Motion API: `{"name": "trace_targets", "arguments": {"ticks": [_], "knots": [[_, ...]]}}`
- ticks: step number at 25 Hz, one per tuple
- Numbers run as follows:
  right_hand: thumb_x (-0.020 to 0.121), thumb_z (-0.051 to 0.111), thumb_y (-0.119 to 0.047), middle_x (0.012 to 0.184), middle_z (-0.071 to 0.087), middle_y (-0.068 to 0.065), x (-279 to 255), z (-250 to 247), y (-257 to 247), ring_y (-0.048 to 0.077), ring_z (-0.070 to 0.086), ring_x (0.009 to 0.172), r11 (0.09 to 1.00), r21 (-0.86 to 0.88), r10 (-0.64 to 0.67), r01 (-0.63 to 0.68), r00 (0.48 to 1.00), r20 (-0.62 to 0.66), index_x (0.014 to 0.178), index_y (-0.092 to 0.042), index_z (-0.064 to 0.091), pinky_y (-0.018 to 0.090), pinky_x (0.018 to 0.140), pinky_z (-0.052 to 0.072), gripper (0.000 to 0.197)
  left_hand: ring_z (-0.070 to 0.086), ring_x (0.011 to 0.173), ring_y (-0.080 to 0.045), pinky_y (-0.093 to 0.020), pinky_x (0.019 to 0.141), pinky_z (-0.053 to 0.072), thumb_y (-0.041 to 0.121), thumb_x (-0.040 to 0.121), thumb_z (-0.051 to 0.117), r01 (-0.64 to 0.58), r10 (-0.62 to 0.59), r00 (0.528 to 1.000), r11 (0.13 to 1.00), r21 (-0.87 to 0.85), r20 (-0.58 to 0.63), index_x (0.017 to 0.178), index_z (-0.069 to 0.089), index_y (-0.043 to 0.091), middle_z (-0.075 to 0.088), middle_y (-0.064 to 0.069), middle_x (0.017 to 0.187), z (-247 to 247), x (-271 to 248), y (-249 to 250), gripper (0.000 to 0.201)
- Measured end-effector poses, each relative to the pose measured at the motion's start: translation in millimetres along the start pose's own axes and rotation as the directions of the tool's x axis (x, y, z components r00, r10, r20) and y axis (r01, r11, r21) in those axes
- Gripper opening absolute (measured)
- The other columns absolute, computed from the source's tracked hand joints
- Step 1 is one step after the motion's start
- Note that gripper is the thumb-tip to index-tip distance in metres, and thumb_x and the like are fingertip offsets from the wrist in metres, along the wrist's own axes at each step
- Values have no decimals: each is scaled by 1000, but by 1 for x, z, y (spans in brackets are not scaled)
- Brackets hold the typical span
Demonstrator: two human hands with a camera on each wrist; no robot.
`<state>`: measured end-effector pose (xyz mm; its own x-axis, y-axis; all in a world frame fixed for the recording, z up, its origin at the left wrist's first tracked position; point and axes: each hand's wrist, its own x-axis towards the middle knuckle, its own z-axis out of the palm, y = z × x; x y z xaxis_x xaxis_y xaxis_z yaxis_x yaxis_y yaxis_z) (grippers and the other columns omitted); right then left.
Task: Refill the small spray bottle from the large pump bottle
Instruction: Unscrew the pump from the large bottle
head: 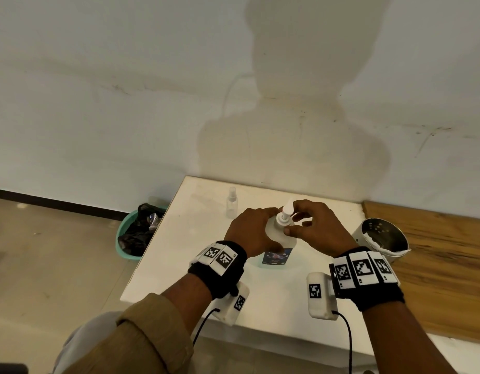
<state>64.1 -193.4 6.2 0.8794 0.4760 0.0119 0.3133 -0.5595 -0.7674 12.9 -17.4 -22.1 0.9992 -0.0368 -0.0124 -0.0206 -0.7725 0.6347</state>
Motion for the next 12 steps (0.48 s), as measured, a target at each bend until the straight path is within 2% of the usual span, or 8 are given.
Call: {"name": "trace_targets", "arguments": {"ticks": [3,5,8,10,12], "knots": [[73,85,-22,111,66,-10,-2,-4,-4,9,64,97,999,33,-9,7,997,70,117,-27,60,31,80,53,51,65,97,-19,-40,87,54,40,59,88,6,-6,1000,1000,12,1,124,59,28,72,3,105,-1,-1,2,73],[69,88,-33,104,65,-11,-3,-2,-7,9,64,91,999,39,6,-6,1000,-6,111,-24,58,25,74,52,53,65,94,-19,-40,86,54,40,60,87,11,-11,1000,999,30,8,120,60,26,72,3,102,-1,-1,3,67],[64,88,-45,87,65,-10,-5,8,-11,8,62,78,998,-55,11,-19,991,-133,96,-19,60,17,64,45,50,67,84,-18,-40,79,56,42,60,85,12,-14,1000,999,47,24,109,60,26,72,4,90,0,1,4,57],[64,88,-45,80,66,-9,-5,13,-14,9,61,72,997,-74,-12,0,985,-174,90,-19,63,17,61,42,45,67,82,-17,-40,79,57,41,60,84,20,-21,999,998,51,27,107,60,27,72,5,88,0,1,3,54],[67,88,-37,80,67,-9,-5,11,-16,8,62,71,998,-51,-33,25,986,-164,91,-20,66,14,61,41,37,67,84,-17,-39,80,57,40,61,84,24,-25,1000,999,38,19,110,61,27,73,5,91,-1,1,3,56]]}}
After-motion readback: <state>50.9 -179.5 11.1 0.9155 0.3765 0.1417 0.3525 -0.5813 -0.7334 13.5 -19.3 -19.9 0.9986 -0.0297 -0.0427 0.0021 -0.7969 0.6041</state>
